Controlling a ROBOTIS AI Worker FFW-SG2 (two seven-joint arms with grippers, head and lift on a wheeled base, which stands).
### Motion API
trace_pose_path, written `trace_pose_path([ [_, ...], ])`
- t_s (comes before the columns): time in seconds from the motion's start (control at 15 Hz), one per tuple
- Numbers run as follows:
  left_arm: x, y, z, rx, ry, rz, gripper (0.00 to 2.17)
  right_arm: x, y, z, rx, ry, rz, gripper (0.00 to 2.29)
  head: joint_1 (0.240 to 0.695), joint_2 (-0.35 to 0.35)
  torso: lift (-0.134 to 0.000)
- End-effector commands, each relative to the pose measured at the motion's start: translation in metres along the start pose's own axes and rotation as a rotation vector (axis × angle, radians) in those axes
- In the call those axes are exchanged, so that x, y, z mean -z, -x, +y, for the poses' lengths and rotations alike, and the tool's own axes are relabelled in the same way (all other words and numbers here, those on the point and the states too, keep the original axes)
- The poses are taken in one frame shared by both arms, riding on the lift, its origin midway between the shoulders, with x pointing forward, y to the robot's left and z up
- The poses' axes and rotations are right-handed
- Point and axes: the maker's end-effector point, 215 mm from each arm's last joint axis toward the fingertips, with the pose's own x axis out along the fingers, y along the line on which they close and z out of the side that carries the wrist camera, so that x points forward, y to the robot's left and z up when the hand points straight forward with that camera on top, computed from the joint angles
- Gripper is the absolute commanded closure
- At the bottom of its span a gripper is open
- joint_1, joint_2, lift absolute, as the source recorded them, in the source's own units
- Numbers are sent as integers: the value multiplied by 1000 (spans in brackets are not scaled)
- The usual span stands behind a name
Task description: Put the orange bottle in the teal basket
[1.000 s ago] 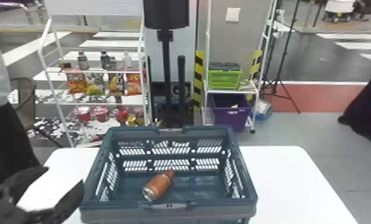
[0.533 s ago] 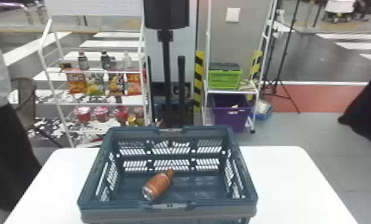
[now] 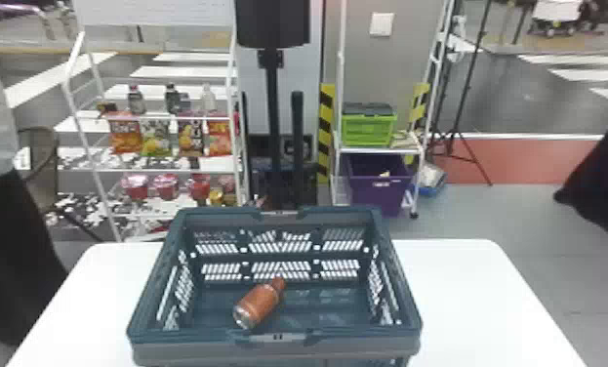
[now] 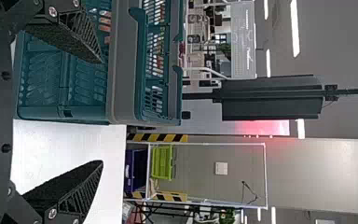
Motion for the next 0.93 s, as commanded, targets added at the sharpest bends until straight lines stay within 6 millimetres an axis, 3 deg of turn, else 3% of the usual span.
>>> trace_pose_path([
  [0.0, -1, 2, 3, -5, -2, -19, 124, 1, 1, 0, -3, -1, 3, 127, 499, 0, 0],
  [0.27, -12, 2, 11, -11, -14, -51, 120, 3, 0, 0, -9, 0, 4, 127, 499, 0, 0],
  [0.87, -10, 0, 19, -16, -22, -43, 117, 5, -2, -1, -8, 2, 7, 127, 499, 0, 0],
])
